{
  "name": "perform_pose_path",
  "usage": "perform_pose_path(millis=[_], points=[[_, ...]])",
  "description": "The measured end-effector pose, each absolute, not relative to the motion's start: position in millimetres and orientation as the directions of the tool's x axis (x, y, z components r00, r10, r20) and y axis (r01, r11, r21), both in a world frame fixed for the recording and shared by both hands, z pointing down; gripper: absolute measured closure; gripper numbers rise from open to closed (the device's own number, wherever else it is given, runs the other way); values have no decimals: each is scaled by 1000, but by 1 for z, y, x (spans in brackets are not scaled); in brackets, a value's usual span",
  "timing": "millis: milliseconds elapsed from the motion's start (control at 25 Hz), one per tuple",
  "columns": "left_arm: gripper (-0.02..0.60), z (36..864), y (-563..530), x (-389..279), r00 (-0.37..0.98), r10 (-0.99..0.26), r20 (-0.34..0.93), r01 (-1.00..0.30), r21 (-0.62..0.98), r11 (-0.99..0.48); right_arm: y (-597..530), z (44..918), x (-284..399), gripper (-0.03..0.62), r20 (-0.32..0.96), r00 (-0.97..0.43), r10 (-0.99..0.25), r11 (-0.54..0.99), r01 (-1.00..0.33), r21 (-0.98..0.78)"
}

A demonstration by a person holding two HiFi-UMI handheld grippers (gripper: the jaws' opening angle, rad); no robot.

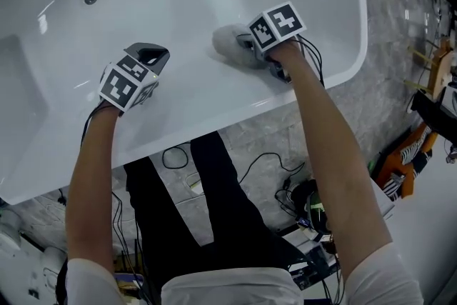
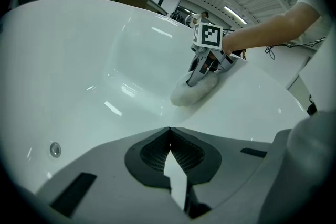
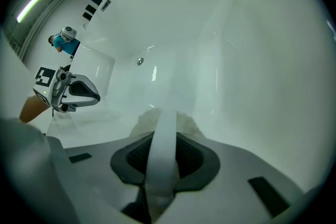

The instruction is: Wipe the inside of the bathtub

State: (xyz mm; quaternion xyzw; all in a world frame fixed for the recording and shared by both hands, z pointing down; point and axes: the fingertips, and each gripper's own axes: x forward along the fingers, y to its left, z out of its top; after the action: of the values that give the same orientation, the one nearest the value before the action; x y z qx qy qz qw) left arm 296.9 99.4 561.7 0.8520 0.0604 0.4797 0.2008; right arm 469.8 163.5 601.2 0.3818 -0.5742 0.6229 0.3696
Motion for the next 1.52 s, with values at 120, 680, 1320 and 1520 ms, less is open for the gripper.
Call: perform_pose_path(millis=[120,680,1320,1520], points=[[571,567,103,310,527,305,793,-81,405,-911,170,603,494,502,906,-423,25,-81,-904,-420],[571,576,107,362,531,328,781,-43,411,-911,189,619,568,502,941,-319,114,-25,-948,-319],[571,629,98,346,474,316,822,-44,380,-924,171,710,550,502,925,-333,182,7,-940,-340],[571,645,94,326,461,309,832,-54,374,-926,166,731,535,502,922,-333,197,7,-940,-341]])
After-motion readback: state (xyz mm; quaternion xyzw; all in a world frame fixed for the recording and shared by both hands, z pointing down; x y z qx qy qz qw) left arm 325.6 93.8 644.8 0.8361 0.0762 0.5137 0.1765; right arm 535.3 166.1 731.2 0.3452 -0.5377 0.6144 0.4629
